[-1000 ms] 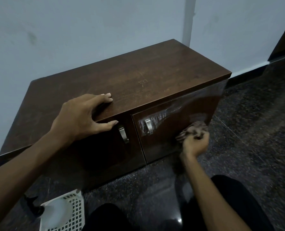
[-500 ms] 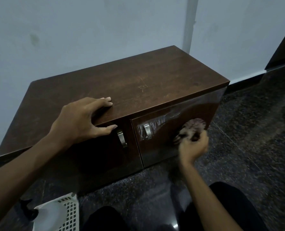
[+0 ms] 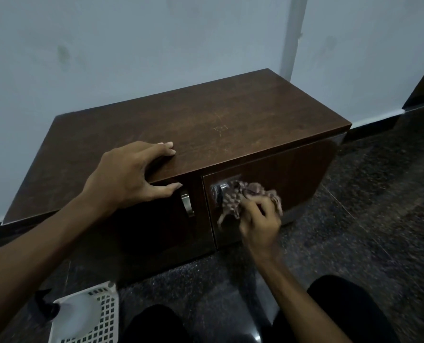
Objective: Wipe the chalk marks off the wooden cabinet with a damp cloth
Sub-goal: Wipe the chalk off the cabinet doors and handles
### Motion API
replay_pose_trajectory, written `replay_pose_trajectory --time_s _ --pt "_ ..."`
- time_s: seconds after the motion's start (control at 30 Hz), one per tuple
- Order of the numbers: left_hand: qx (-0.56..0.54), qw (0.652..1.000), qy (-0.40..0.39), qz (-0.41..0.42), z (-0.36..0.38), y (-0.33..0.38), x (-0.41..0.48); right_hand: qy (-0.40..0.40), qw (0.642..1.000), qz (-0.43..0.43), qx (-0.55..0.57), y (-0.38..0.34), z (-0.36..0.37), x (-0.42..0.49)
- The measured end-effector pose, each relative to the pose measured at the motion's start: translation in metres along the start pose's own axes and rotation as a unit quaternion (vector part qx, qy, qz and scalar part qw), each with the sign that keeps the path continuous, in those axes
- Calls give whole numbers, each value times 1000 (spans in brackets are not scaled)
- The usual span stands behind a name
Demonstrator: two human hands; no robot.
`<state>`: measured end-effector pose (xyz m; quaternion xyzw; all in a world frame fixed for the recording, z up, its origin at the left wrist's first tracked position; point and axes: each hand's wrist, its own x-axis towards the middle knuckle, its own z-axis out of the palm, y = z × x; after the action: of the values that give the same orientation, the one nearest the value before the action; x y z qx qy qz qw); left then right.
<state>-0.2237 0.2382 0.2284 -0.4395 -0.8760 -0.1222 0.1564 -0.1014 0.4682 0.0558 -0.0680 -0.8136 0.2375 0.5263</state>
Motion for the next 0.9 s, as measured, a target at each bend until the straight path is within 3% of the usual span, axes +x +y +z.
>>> replay_pose_trajectory --time_s 0.1,0.23,0.3,0.4,0.5,0.63,0.73,0.9 --pt "0 1000 4 -1 0 1 -1 -14 998 62 -7 17 -9 4" --pt "-4 1000 5 1 -1 2 1 122 959 249 -63 57 -38 64" --pt "-2 1000 4 0 -1 1 1 186 934 300 -62 72 -54 99" --pt "3 1000 -2 -1 0 0 2 236 924 301 -27 67 -59 116" --pt "9 1000 -5 -1 0 -1 2 221 942 250 -22 37 -38 92" --pt "10 1000 -2 -4 1 -1 1 154 980 127 -9 -4 -2 43" --pt "10 1000 -2 -4 1 -1 0 39 999 25 -6 -15 7 7" --pt "9 1000 3 -8 2 -1 0 2 994 107 -2 15 -2 -11"
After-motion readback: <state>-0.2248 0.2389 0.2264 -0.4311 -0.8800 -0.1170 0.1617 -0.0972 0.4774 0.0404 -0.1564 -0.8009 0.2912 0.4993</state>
